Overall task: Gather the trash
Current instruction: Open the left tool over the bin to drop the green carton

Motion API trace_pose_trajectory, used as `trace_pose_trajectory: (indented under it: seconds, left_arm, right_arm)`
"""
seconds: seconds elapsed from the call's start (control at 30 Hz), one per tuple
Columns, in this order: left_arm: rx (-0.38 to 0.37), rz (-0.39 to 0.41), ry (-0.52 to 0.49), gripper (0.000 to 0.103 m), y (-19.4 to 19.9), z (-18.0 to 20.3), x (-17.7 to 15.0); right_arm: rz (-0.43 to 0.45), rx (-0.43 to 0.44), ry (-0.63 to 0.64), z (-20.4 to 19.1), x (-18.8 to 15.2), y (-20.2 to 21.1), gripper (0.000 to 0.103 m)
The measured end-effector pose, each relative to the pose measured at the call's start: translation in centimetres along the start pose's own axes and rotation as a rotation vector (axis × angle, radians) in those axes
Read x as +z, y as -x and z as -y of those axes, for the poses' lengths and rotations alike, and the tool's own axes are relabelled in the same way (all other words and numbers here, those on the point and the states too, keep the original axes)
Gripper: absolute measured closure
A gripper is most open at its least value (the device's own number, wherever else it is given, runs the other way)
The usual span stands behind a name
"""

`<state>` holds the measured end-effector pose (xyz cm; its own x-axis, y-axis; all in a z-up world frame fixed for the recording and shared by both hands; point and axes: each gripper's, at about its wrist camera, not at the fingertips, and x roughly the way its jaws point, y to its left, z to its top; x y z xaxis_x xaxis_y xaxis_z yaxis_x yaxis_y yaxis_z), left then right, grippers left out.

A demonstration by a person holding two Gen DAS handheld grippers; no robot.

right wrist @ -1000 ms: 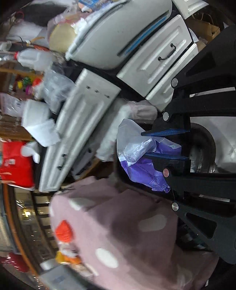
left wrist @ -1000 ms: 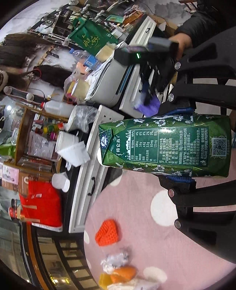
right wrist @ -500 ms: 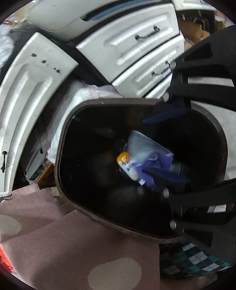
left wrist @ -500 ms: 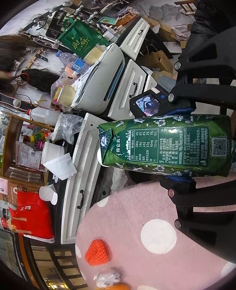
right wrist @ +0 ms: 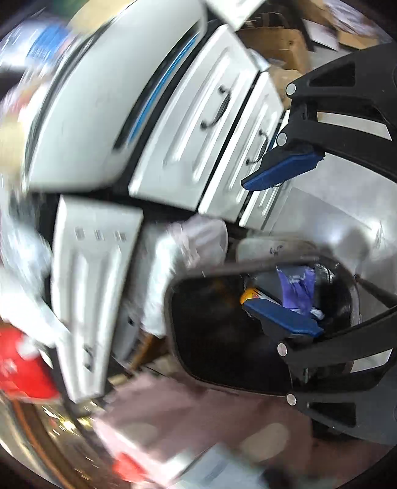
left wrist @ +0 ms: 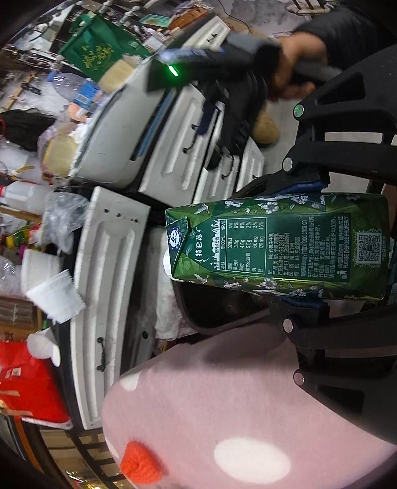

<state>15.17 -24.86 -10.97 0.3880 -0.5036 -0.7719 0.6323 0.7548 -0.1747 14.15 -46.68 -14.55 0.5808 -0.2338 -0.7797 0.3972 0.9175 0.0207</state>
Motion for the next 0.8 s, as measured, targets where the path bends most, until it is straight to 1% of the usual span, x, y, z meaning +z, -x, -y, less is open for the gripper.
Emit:
trace_pose_trajectory:
  seconds: [0.07, 0.17, 0.37, 0.63, 0.8]
  left_arm:
    - [0.006, -0.03, -0.018, 0.055, -1.8, 0.6, -0.3]
    - [0.014, -0.079, -0.032, 0.055, -4.2, 1.4, -0.4]
    - [0.046, -0.144, -0.032, 0.055, -7.9, 1.8, -0.5]
    - [0.111, -0.219, -0.051, 0.055, -12.4, 2.0, -0.5]
    - [0.117, -0.26, -0.072, 0.054, -14.0, 2.1, -1.0]
  right_arm:
    - [0.009, 0.003, -0.05, 1.3, 0.1, 0.9, 0.03]
    - [0.026, 0.001, -0.078, 2.4, 0.3, 1.5, 0.03]
    - [0.046, 0.024, -0.083, 2.1, 0.1, 2.5, 0.03]
    - [0.07, 0.045, -0.085, 1.9, 0.2, 3.3, 0.03]
    - [0.086, 0.047, -0.097, 2.3, 0.4, 4.1, 0.03]
